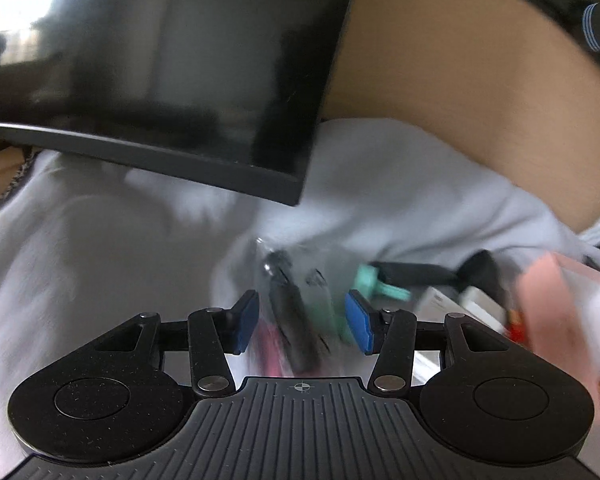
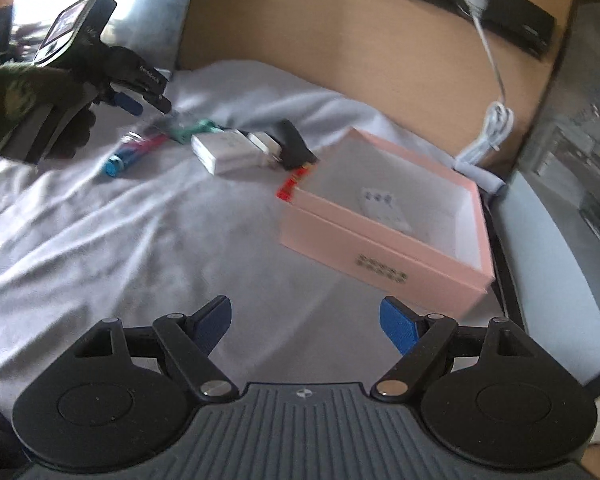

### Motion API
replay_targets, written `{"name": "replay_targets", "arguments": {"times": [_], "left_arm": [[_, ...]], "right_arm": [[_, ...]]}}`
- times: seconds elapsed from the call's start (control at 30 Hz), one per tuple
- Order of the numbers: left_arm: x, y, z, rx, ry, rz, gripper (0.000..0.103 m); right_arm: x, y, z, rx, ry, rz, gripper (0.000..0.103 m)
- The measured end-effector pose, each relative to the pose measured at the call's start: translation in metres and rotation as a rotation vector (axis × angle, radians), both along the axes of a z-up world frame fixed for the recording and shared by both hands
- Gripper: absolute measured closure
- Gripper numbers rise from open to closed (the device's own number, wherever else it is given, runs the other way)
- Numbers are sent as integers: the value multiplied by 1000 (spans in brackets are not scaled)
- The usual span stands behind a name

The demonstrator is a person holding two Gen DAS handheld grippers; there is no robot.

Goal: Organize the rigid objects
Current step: 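Drop the battery charger into the pink box with the left tool while the right tool drops the figurine in, then grasp the clear bag with black item using the left tool while the right tool grasps the toothpaste tube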

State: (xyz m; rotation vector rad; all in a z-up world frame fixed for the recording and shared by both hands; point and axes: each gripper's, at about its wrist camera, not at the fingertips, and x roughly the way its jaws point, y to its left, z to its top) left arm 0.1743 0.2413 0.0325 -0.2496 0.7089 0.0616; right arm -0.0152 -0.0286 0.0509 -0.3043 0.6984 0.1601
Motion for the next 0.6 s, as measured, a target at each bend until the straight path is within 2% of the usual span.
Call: {"name": "replay_targets", "arguments": {"times": [0.1, 0.13, 0.2, 0.23, 0.27, 0.37, 0.6], "left_arm": [[18, 0, -15, 4, 41, -6, 54], [22, 0, -20, 14, 53, -12, 59], [23, 3, -25, 16, 35, -26, 62], [22, 5, -25, 11, 30, -29, 74], [19, 8, -23, 11, 24, -23, 78], [-2, 20, -18, 5, -10, -37, 79], [-83, 53, -10, -58, -13, -28, 79]], "right_arm": [[-1, -6, -3, -8, 14, -40, 21], [-1, -7, -4, -10, 19, -50, 21], [1, -9, -7, -14, 30, -66, 21], [3, -9, -8, -14, 34, -73, 22], [6, -8, -9, -15, 39, -78, 24], [16, -2, -10, -13, 47, -73, 30], [62, 40, -5, 74, 76, 59, 31]]}}
